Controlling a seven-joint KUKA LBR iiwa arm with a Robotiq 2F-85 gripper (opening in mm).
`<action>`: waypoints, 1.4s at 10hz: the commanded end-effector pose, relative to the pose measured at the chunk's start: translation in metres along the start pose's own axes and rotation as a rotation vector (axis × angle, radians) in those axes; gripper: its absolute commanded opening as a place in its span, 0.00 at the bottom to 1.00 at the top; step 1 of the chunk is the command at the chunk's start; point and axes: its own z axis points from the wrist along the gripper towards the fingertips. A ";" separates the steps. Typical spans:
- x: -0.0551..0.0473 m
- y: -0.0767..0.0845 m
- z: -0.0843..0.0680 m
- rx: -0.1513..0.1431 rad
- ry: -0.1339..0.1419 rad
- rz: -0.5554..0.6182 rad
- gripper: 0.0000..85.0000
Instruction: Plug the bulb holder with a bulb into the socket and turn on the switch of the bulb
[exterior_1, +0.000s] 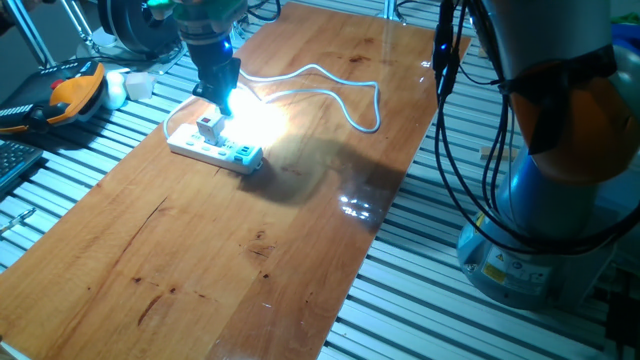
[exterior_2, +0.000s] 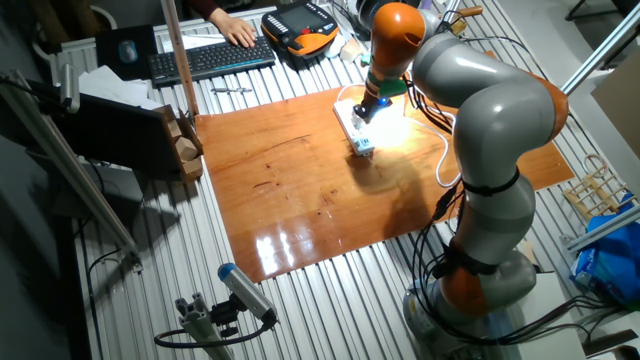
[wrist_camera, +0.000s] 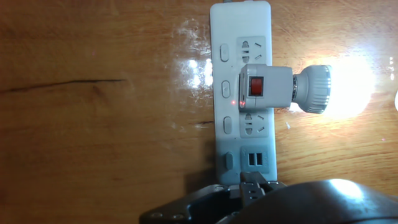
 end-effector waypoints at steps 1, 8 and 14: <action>0.000 0.000 0.000 0.000 0.001 0.002 0.00; 0.002 -0.001 0.015 -0.006 -0.007 -0.017 0.00; 0.012 -0.005 0.014 0.003 -0.019 -0.020 0.00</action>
